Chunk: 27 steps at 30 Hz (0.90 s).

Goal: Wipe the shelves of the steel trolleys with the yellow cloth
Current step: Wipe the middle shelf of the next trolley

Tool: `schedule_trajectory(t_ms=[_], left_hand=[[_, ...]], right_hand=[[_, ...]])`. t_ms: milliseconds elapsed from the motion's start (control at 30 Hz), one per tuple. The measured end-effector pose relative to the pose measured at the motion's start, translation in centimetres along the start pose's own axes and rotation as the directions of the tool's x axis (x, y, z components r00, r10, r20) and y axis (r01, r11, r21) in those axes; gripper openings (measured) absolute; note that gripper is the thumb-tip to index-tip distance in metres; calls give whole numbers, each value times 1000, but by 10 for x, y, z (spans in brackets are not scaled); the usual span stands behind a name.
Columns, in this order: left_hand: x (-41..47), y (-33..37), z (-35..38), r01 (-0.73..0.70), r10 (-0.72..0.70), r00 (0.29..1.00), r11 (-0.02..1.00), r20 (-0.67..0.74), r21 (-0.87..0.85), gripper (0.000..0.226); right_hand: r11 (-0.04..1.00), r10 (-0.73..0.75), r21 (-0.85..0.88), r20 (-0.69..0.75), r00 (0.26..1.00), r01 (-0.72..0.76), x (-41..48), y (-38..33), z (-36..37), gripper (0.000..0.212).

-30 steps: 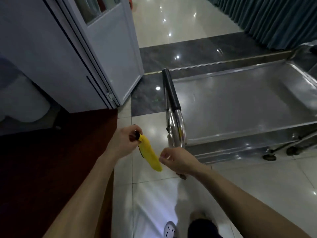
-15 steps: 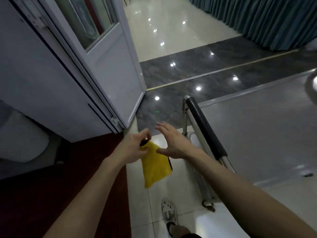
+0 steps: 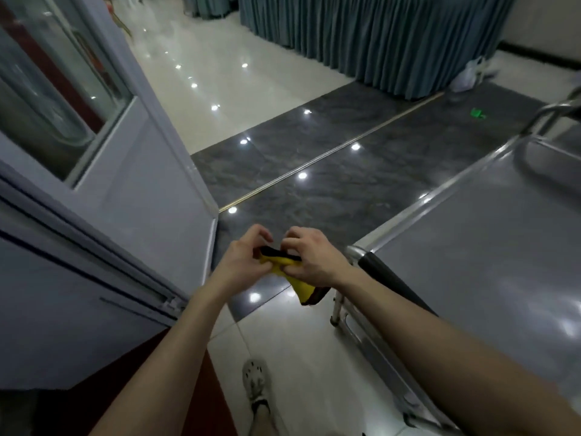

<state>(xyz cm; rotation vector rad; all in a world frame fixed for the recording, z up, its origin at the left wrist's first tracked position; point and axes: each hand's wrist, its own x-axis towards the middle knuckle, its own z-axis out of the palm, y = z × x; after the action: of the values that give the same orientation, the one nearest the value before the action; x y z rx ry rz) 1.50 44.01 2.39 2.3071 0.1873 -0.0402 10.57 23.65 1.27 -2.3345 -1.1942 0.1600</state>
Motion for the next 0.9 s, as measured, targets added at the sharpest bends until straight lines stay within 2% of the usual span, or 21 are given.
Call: schedule_trajectory(t_ms=[100, 200, 300, 400, 467, 567, 700, 900], left_hand=[[66, -19, -11, -71, 73, 996, 997, 59, -35, 56], [132, -30, -24, -100, 110, 972, 993, 207, -59, 56], [189, -35, -32, -194, 153, 914, 978, 375, 74, 56], [242, -38, -31, -253, 136, 882, 944, 450, 211, 54], [276, -36, -23, -294, 135, 860, 920, 492, 260, 45], [321, -26, 0, -447, 230, 796, 847, 560, 288, 21], [379, -6, 35, -511, 242, 702, 826, 669, 238, 37], [480, 30, 80, -561, 277, 588, 817, 760, 136, 55]], right_hand=[[994, 104, -32, -56, 993, -106, 37, 16, -6, 22], [968, 246, -28, -117, 962, -250, 67, 31, -16, 23], [933, 351, -6, -221, 910, -361, 86, 44, -24, 26], [889, 437, 26, -343, 831, -457, 101, 60, -33, 24], [861, 485, 62, -402, 776, -506, 109, 71, -39, 21], [815, 554, 117, -448, 702, -568, 118, 95, -46, 17], [736, 650, 203, -478, 591, -646, 125, 136, -54, 17], [668, 717, 284, -494, 492, -688, 150, 207, -82, 31]])
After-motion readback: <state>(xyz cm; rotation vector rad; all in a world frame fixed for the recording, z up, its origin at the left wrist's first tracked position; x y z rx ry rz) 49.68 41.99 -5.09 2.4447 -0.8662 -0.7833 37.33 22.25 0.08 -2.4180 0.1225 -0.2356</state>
